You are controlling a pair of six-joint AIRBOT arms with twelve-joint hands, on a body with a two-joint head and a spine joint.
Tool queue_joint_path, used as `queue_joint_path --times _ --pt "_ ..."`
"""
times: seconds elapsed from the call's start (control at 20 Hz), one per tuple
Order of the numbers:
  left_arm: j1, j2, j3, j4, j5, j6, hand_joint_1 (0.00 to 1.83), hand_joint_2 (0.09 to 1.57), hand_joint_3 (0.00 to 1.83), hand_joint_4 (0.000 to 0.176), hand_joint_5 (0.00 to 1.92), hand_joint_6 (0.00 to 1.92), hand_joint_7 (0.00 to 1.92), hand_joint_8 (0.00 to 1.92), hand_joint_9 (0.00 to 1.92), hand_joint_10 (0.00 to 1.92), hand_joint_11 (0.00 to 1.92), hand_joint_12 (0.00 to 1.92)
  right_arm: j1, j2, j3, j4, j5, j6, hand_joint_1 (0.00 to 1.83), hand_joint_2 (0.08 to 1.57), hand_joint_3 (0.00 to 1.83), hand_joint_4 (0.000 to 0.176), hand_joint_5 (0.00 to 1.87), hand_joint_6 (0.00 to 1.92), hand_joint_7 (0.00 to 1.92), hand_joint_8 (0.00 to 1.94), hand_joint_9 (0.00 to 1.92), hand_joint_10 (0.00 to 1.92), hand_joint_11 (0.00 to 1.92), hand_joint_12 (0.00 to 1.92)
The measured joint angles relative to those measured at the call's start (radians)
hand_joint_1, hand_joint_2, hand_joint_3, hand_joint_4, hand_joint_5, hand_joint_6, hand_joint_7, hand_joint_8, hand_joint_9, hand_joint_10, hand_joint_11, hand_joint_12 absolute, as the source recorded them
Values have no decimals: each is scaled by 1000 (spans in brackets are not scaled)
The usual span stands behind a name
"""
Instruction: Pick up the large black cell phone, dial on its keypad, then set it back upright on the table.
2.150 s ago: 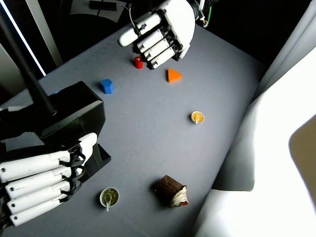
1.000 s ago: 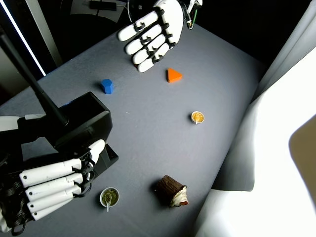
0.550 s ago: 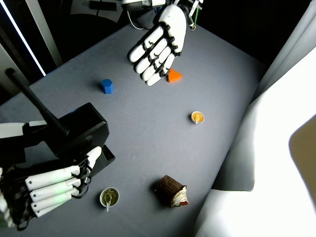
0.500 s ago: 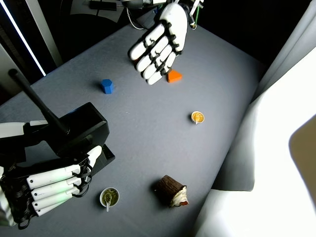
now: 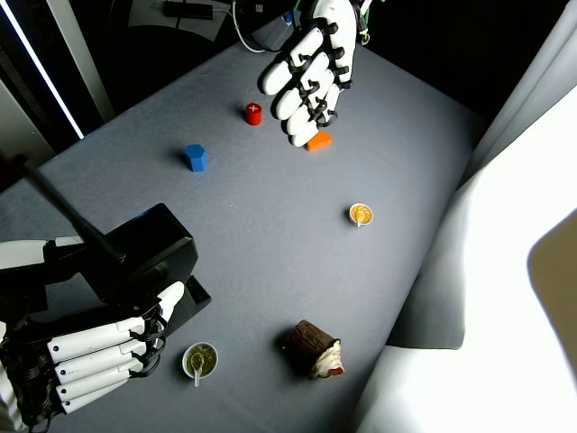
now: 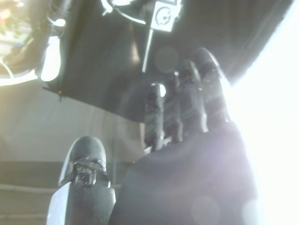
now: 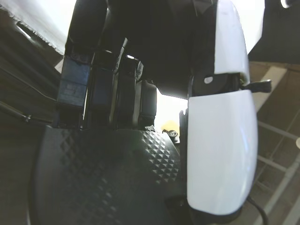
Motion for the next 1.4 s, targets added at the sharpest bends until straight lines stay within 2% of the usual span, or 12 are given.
queue_joint_path --times 0.4,0.5,0.55,0.65,0.95,1.15,1.3,1.4 --pt "-34 12 -19 35 26 -12 0 1249 1 36 185 3 185 3 139 4 0 386 -19 -20 14 -5 6 0 1374 1128 0 0 1005 764 881 1110 894 1347 968 1125" --pt "-38 18 -19 31 27 -13 0 1250 1 37 179 1 177 1 132 1 0 386 -34 -22 16 0 11 1 1367 1149 1 0 966 824 829 1190 857 1406 954 1165" --pt "-42 18 -19 38 31 -14 0 1251 1 36 182 2 178 1 135 2 0 386 -44 -22 16 -2 15 1 1368 1149 0 0 954 851 839 1180 855 1403 943 1169" --pt "-47 18 -19 42 31 -15 0 1248 0 39 207 6 203 5 155 5 0 442 -45 -22 16 -6 21 2 1375 1125 0 0 1010 765 890 1107 891 1336 963 1121" --pt "-51 19 -19 43 30 -16 17 1244 0 36 197 1 200 2 163 4 0 451 -45 -22 18 -7 35 2 1368 1142 0 0 966 836 854 1149 866 1384 953 1141" --pt "-51 30 -19 43 30 -16 0 1239 0 38 187 1 205 1 159 0 0 451 -45 -22 18 -5 40 2 1377 1119 0 0 973 837 918 1045 927 1290 991 1053" --pt "-51 30 -19 45 30 -16 0 1239 0 35 186 1 205 0 160 1 0 453 -45 -23 17 -5 46 3 1373 1131 1 0 934 915 901 1058 909 1319 986 1049" --pt "-52 30 -19 45 30 -16 0 1247 1 40 171 0 181 0 137 0 0 393 -52 -27 18 -2 50 3 1373 1130 0 0 939 919 898 1058 908 1315 981 1047"
